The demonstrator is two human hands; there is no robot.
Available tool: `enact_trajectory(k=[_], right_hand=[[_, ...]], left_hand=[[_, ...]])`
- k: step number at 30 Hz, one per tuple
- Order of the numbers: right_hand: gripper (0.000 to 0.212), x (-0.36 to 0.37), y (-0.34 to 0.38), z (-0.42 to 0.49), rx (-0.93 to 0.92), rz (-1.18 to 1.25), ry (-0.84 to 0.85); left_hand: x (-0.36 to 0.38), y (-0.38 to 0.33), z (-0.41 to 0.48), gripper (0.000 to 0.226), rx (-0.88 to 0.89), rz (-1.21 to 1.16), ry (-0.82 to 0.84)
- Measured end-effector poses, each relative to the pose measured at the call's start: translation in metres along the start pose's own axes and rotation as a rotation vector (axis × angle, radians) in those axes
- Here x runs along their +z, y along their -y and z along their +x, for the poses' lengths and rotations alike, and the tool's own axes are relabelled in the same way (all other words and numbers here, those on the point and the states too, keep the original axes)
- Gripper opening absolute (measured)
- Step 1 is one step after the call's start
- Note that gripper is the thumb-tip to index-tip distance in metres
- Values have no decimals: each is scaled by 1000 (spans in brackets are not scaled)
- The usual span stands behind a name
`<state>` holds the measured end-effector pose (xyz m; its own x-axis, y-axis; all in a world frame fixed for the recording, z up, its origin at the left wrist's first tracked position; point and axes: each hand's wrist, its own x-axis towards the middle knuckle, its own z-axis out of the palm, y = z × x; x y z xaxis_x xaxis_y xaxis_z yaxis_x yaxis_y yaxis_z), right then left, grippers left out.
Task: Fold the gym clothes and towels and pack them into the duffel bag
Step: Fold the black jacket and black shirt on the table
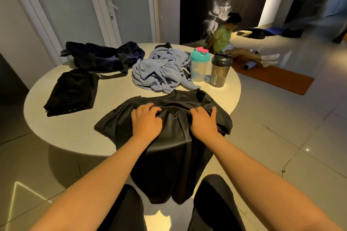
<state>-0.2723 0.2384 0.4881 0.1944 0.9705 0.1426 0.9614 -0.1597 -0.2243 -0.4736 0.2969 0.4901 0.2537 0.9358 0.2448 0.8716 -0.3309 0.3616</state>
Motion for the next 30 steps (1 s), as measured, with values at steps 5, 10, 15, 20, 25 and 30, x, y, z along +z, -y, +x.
enact_trajectory(k=[5, 10, 15, 20, 25, 30], right_hand=[[42, 2, 40, 17, -160, 84, -35], [45, 24, 67, 22, -165, 211, 177], [43, 26, 85, 30, -57, 89, 90], [49, 36, 136, 33, -108, 220, 221], [58, 40, 153, 40, -172, 243, 264], [61, 38, 163, 48, -306, 306, 268]], left_hand=[[1, 13, 5, 60, -108, 53, 346], [-20, 38, 1, 37, -34, -294, 24], [-31, 87, -11, 63, -356, 109, 174], [-35, 90, -16, 39, -179, -299, 14], [-62, 95, -23, 40, 79, -430, -97], [-92, 117, -7, 35, -93, 24, -342]])
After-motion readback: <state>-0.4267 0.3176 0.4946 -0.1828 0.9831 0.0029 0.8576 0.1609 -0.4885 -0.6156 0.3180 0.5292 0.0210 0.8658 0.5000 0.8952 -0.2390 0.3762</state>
